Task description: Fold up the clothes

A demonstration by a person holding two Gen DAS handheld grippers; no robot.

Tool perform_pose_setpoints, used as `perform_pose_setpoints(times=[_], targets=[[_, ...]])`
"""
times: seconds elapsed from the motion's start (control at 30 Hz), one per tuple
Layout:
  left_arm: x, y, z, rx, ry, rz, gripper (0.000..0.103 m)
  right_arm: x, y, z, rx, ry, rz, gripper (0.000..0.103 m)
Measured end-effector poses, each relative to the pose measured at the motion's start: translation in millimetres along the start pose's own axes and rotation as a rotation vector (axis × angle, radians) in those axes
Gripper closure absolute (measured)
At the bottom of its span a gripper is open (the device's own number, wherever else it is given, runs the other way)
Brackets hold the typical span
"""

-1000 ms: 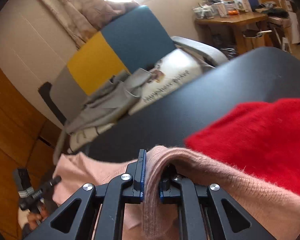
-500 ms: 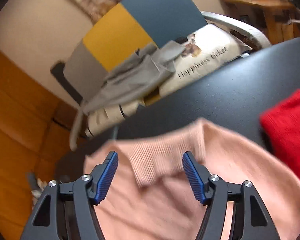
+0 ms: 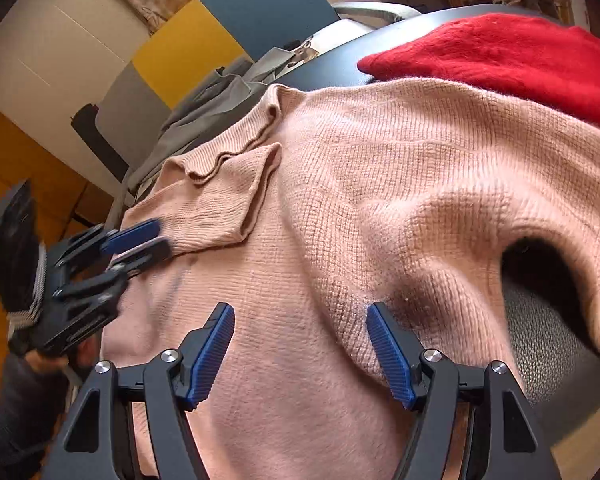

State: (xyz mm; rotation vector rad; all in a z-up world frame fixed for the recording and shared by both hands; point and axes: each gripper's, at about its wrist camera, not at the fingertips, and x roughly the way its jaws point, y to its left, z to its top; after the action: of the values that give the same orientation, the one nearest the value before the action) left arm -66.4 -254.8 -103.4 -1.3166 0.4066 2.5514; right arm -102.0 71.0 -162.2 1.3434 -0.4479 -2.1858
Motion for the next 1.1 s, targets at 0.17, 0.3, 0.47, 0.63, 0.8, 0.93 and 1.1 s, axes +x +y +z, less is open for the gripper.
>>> perform_pose_setpoints(times=[0.17,0.3,0.47,0.63,0.8,0.93,1.1], targets=[[29,-5,6,0.056,0.094,-0.022,0.075,5,-15,4,0.086,-0.064,0.107,0.027],[39,-18,2,0.128,0.117,-0.03,0.072,11,-7,2,0.03,-0.082,0.088,0.027],[40,-10,3,0.059,0.095,0.019,0.089,10,-7,-1,0.019,-0.102,0.079,0.024],[-6,45,-11,-0.331,-0.062,-0.047,0.099,8,-6,-7,-0.015,-0.112,0.054,0.023],[-92,139,-81,-0.775,-0.278,-0.022,0.099,10,-1,-9,-0.034,-0.12,0.016,0.023],[-145,196,-162,-1.02,-0.318,0.093,0.099,12,4,-10,-0.054,-0.122,-0.009,0.019],[-162,246,-263,-1.282,-0.12,0.216,0.095,20,21,-11,-0.127,-0.092,-0.099,0.012]])
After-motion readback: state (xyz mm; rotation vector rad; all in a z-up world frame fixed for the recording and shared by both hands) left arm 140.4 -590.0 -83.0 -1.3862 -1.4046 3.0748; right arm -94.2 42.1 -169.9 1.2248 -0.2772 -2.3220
